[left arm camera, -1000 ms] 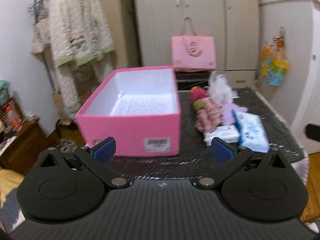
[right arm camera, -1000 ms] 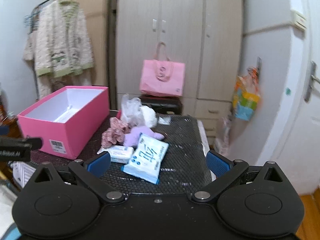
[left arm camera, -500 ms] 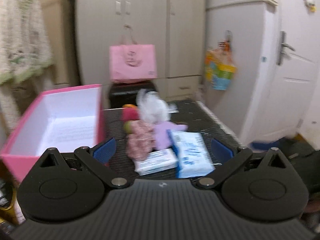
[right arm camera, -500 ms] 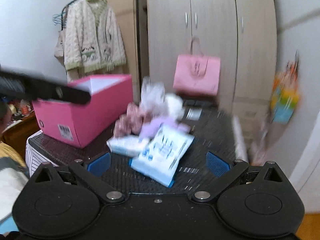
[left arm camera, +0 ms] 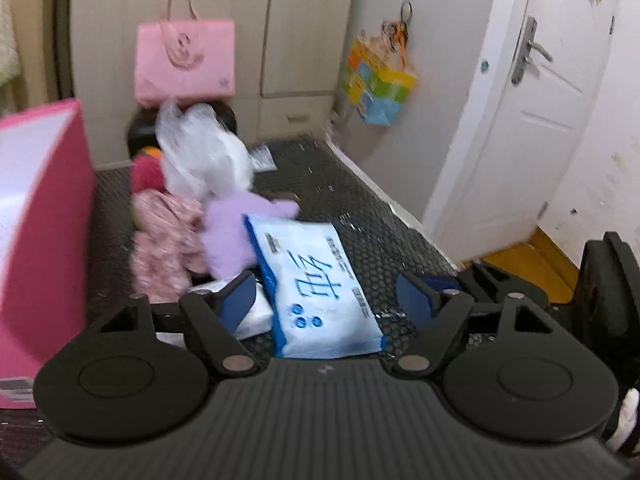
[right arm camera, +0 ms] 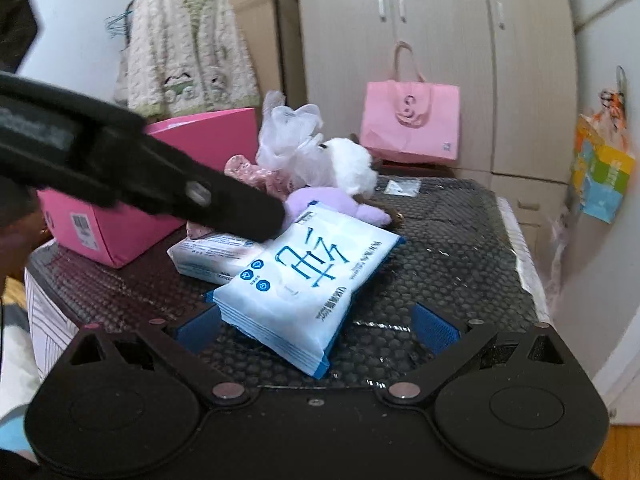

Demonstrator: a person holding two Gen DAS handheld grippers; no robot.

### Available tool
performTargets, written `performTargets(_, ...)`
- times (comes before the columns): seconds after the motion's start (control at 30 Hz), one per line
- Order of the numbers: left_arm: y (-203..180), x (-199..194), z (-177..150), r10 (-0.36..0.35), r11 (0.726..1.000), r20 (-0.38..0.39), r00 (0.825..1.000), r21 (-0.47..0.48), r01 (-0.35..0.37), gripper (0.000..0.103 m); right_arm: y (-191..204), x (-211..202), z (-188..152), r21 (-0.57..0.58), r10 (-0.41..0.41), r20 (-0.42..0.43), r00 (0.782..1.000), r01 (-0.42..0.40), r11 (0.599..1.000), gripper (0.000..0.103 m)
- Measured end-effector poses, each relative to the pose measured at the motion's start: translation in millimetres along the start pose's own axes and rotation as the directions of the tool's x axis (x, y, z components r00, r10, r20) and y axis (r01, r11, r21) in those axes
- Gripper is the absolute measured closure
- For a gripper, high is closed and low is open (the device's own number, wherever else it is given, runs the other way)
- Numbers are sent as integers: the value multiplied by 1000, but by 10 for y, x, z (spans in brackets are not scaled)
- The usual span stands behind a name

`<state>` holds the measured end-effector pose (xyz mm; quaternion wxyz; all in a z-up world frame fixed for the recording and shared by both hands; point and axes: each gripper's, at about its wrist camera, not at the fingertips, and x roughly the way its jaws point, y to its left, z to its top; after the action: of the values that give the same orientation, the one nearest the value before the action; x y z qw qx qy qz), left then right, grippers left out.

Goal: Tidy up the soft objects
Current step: 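Close the left tool on the blue-and-white wet-wipes pack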

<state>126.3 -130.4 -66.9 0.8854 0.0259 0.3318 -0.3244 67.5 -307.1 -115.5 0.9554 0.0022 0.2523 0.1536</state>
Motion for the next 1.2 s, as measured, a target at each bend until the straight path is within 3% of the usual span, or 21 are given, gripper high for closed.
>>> performTargets(0.2, 97, 347, 1, -31, 998, -96, 995, -54, 26, 38, 30, 148, 22, -58, 31, -30, 999, -33, 998, 6)
performTargets(0.37, 84, 384, -32, -24, 999, -98, 995, -40, 20, 39, 21, 166, -8, -67, 57, -9, 998, -57, 996, 16)
performTargets(0.4, 64, 388, -40, -18, 999, -101, 995, -30, 15, 39, 23, 172, -15, -70, 67, -4, 998, -67, 995, 21)
performTargets(0.63, -186, 450, -86, 78, 995, -111, 991, 76, -70, 39, 57, 134, -74, -74, 58, 37, 998, -55, 996, 33)
performTargets(0.8, -285, 452, -116, 124, 988, -112, 986, 103, -112, 38, 90, 86, -130, -72, 44, 64, 997, -40, 997, 35)
performTargets(1.2, -342, 230, -127, 70, 994, -106, 992, 87, -61, 37, 144, -153, -74, -47, 45, 61, 997, -42, 998, 38)
